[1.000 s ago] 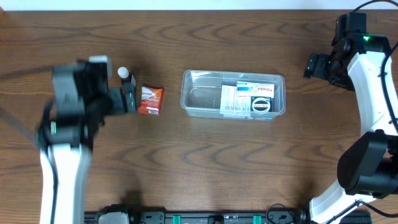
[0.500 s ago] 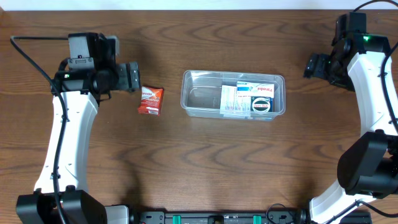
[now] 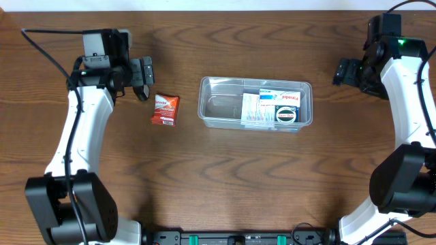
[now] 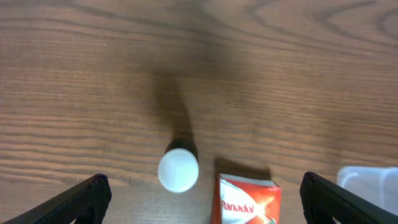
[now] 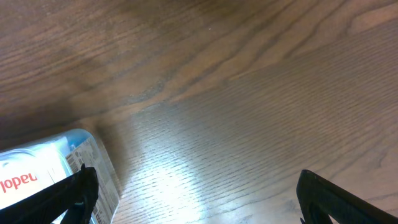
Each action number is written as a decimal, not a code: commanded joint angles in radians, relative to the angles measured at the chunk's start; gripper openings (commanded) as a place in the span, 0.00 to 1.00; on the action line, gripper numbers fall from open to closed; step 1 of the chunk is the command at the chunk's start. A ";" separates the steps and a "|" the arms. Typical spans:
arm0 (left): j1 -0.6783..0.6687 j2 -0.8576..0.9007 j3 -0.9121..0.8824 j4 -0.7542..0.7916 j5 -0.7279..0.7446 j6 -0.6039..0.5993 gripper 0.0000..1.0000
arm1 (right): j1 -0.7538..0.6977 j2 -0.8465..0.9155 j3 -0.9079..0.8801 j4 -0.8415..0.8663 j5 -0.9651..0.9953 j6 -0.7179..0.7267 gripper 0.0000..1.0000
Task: Pack container
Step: 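Move the left gripper over the dark bottle and grasp its cap, then lift the dark bottle and carry it right over the container, then lower the dark bottle into the container's left end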
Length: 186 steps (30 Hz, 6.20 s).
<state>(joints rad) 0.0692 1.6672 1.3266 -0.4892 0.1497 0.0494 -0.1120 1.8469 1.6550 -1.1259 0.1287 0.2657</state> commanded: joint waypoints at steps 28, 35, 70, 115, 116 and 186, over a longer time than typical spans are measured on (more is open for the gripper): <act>0.003 0.195 0.020 0.053 -0.098 -0.002 0.69 | -0.004 -0.002 0.011 0.000 0.010 -0.013 0.99; 0.003 0.203 0.020 0.060 -0.098 -0.001 0.62 | -0.004 -0.002 0.011 0.000 0.010 -0.013 0.99; 0.003 0.097 0.026 0.075 -0.148 0.000 0.29 | -0.004 -0.002 0.011 0.000 0.010 -0.013 0.99; -0.583 -0.154 0.026 0.009 -0.148 -0.143 0.27 | -0.004 -0.002 0.011 0.000 0.010 -0.013 0.99; -0.584 -0.141 0.026 0.011 -0.158 -0.161 0.27 | -0.004 -0.002 0.011 0.000 0.010 -0.013 0.99; -0.583 0.127 -0.018 0.088 -0.398 -0.336 0.23 | -0.004 -0.002 0.011 0.000 0.010 -0.013 0.99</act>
<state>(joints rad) -0.5144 1.7832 1.3174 -0.4007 -0.1974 -0.2852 -0.1120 1.8469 1.6550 -1.1259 0.1287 0.2657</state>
